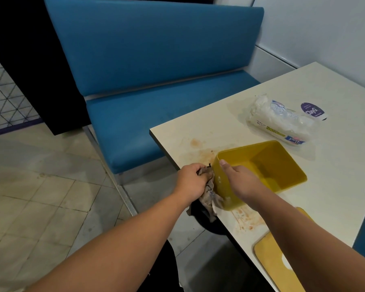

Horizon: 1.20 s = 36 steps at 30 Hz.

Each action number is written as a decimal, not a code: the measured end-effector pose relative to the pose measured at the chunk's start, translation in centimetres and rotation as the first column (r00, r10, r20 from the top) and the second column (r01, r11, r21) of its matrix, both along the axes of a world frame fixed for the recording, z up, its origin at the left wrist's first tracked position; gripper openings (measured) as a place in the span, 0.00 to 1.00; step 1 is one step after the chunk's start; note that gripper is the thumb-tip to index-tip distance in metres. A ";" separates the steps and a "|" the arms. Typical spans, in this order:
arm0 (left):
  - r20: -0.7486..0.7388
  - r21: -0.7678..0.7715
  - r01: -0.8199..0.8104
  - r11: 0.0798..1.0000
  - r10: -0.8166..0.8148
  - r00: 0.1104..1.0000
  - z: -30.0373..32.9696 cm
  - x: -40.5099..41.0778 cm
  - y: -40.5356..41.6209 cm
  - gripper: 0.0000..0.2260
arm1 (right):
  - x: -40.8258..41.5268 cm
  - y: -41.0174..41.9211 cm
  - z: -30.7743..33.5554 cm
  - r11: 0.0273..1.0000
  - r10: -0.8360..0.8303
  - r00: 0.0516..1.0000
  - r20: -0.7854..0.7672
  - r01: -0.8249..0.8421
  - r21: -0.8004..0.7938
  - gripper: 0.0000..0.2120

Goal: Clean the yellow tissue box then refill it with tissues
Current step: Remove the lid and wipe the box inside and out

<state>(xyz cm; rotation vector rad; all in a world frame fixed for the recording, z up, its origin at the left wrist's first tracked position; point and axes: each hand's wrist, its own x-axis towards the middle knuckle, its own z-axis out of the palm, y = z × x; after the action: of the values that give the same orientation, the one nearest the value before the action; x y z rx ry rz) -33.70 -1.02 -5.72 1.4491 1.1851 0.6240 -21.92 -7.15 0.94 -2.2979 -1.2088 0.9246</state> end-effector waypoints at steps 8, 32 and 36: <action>0.037 0.015 -0.024 1.000 0.024 0.999 0.2 0.2 -0.5 0.01 | 0.6 0.1 -0.4 0.998 -0.060 0.992 -0.114 0.056 -0.032 0.35; 0.075 0.125 0.011 0.992 -0.021 0.997 2.0 0.0 1.0 0.10 | 0.3 0.3 -0.1 1.000 -0.017 0.998 -0.057 0.018 0.010 0.24; -0.005 0.099 0.006 0.995 -0.005 1.000 1.2 -0.7 0.4 0.09 | 0.4 0.0 0.0 0.998 -0.050 0.991 -0.124 0.047 -0.029 0.32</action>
<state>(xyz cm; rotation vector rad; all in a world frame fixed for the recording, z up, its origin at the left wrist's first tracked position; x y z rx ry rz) -34.43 -0.66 -4.55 1.5374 1.1669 0.6846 -21.47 -7.12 0.95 -2.2425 -1.0906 1.0543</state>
